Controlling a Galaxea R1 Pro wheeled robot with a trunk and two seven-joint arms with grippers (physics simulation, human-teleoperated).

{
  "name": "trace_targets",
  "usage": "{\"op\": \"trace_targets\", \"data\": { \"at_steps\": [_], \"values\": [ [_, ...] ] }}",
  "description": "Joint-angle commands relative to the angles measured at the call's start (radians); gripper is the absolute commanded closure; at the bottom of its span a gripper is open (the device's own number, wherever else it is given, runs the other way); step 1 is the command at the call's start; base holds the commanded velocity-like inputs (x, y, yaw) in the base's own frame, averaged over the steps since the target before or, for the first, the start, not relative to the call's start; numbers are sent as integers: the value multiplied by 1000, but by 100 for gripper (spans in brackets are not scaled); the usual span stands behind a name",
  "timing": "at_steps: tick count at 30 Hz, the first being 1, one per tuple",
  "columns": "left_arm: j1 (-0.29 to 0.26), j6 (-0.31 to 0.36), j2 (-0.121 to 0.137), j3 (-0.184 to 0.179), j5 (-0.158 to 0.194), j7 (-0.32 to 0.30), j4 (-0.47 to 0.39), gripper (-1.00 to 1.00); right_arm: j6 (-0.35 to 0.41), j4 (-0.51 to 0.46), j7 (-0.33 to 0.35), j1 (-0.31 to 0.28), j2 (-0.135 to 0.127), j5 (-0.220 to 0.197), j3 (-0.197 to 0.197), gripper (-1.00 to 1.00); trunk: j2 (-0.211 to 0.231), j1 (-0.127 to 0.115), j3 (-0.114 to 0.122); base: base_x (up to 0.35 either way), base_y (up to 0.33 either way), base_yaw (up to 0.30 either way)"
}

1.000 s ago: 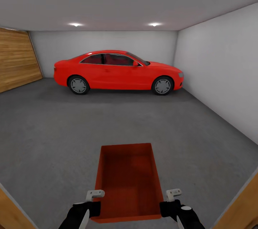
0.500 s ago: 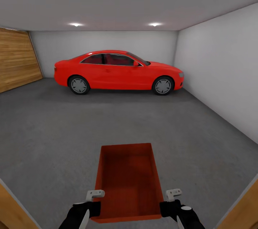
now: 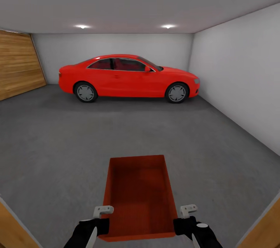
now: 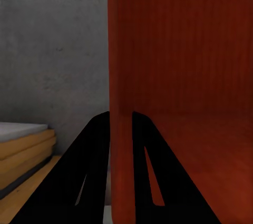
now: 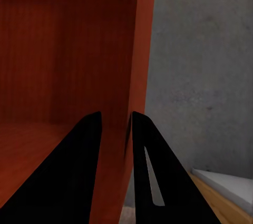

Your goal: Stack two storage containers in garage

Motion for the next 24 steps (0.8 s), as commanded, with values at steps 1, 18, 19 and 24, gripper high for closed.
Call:
{"op": "trace_targets", "data": {
  "at_steps": [1,18,19,24],
  "values": [
    [-1,-35,-1,9,-24,4,-4,100,7,0,21,0,31,-14,43,100,-2,1,-2,245,0,0],
    [-1,-35,-1,9,-24,4,-4,100,7,-1,21,0,31,-14,43,100,-2,1,-2,276,0,0],
    [-1,-35,-1,9,-24,4,-4,100,7,-1,21,0,31,-14,43,100,-2,1,-2,40,0,0],
    [-1,-35,-2,9,-24,4,-4,100,7,-1,22,0,31,-14,43,100,-2,1,-2,16,0,0]
  ]
}}
